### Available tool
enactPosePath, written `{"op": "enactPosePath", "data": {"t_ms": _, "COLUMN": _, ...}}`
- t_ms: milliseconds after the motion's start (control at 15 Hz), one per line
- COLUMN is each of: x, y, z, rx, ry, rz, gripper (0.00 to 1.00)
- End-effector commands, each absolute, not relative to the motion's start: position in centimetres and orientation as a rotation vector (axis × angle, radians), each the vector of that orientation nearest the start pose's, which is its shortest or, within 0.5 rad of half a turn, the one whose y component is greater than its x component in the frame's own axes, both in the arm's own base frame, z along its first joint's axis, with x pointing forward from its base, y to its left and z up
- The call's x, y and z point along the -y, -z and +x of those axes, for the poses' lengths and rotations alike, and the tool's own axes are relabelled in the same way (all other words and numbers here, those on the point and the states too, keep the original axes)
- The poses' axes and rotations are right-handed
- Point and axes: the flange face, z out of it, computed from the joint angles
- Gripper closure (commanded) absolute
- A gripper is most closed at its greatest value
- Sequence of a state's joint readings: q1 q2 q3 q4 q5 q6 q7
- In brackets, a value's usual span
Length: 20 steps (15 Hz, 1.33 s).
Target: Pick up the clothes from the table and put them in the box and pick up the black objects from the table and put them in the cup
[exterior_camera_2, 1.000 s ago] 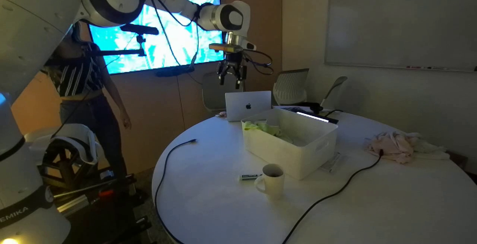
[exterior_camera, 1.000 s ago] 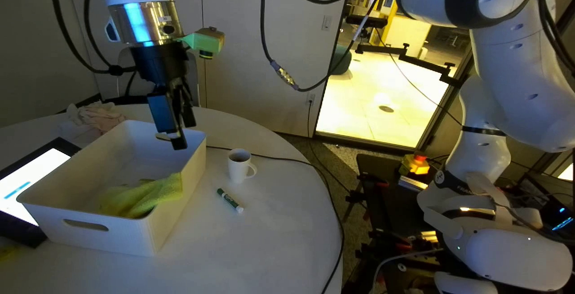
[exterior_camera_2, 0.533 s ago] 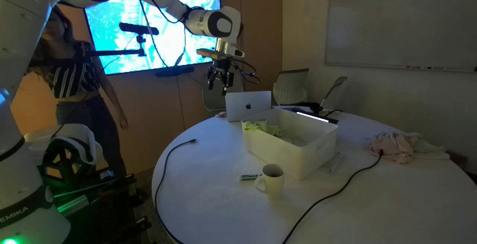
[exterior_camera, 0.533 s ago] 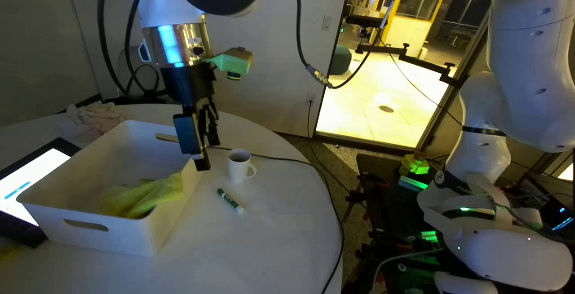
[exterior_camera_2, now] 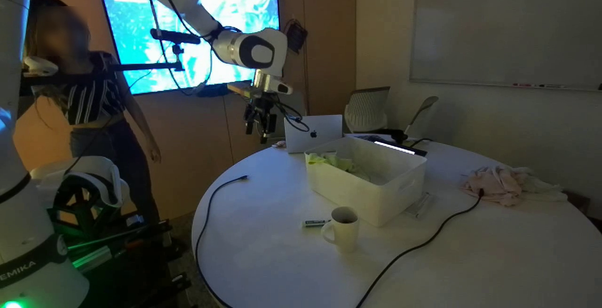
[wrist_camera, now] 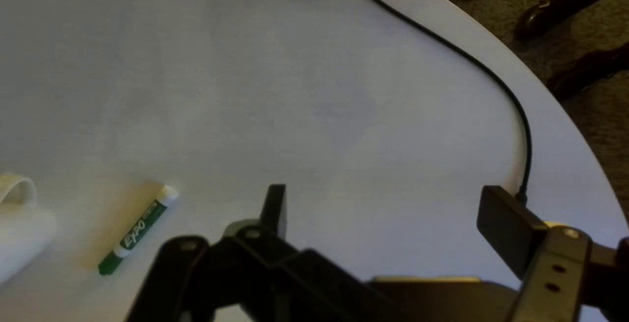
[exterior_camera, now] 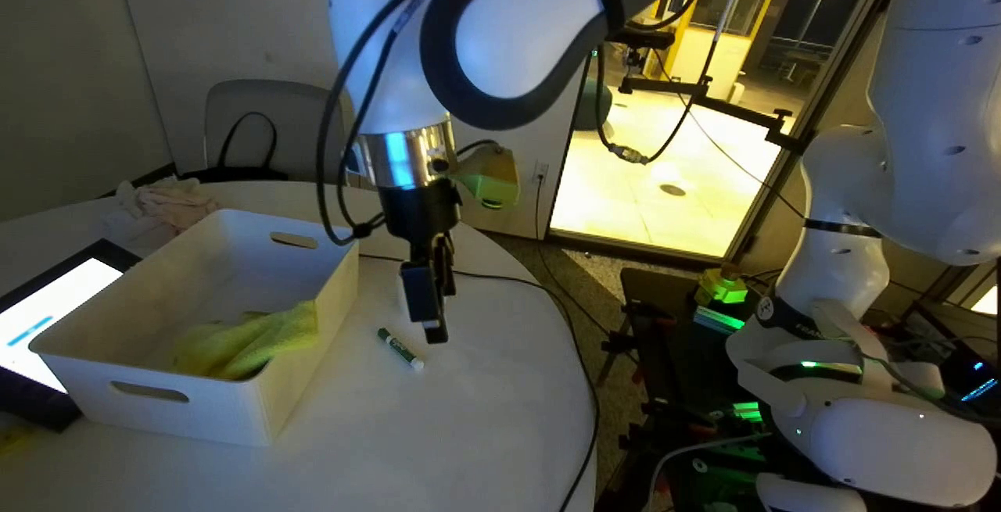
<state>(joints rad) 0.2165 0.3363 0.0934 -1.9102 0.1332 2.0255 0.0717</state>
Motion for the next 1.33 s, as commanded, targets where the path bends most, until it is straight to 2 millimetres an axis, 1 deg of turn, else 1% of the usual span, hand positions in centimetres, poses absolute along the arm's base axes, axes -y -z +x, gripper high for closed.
{"op": "enactPosePath", "data": {"t_ms": 0, "x": -16.3, "y": -27.3, "z": 51.4, "rx": 0.183, "ry": -0.340, "rz": -3.024, "gripper": 0.00}}
{"op": "enactPosePath", "data": {"t_ms": 133, "x": -15.0, "y": -24.2, "z": 49.0, "rx": 0.102, "ry": -0.305, "rz": -3.043, "gripper": 0.00}}
{"op": "enactPosePath", "data": {"t_ms": 267, "x": -13.4, "y": -20.8, "z": 46.1, "rx": -0.005, "ry": -0.260, "rz": -3.064, "gripper": 0.00}}
{"op": "enactPosePath", "data": {"t_ms": 467, "x": -11.0, "y": -16.5, "z": 41.0, "rx": -0.161, "ry": -0.195, "rz": -3.078, "gripper": 0.00}}
{"op": "enactPosePath", "data": {"t_ms": 600, "x": -10.3, "y": -14.4, "z": 38.8, "rx": -0.221, "ry": -0.124, "rz": -3.073, "gripper": 0.00}}
{"op": "enactPosePath", "data": {"t_ms": 733, "x": -10.1, "y": -13.9, "z": 37.5, "rx": -0.250, "ry": -0.051, "rz": -3.065, "gripper": 0.00}}
{"op": "enactPosePath", "data": {"t_ms": 800, "x": -7.6, "y": -13.4, "z": 43.0, "rx": -0.262, "ry": -0.010, "rz": -3.065, "gripper": 0.00}}
{"op": "enactPosePath", "data": {"t_ms": 867, "x": -6.6, "y": -13.5, "z": 44.8, "rx": -0.260, "ry": 0.025, "rz": -3.070, "gripper": 0.00}}
{"op": "enactPosePath", "data": {"t_ms": 933, "x": -6.4, "y": -14.0, "z": 46.5, "rx": -0.269, "ry": 0.068, "rz": -3.069, "gripper": 0.00}}
{"op": "enactPosePath", "data": {"t_ms": 1000, "x": -5.7, "y": -14.6, "z": 48.6, "rx": -0.283, "ry": 0.112, "rz": -3.062, "gripper": 0.00}}
{"op": "enactPosePath", "data": {"t_ms": 1067, "x": -5.0, "y": -14.7, "z": 51.0, "rx": -0.286, "ry": 0.151, "rz": -3.060, "gripper": 0.00}}
{"op": "enactPosePath", "data": {"t_ms": 1133, "x": -4.6, "y": -14.7, "z": 52.9, "rx": -0.289, "ry": 0.182, "rz": -3.057, "gripper": 0.00}}
{"op": "enactPosePath", "data": {"t_ms": 1200, "x": -4.2, "y": -14.9, "z": 54.6, "rx": -0.288, "ry": 0.199, "rz": -3.053, "gripper": 0.00}}
{"op": "enactPosePath", "data": {"t_ms": 1267, "x": -4.1, "y": -14.6, "z": 55.9, "rx": -0.278, "ry": 0.209, "rz": -3.053, "gripper": 0.00}}
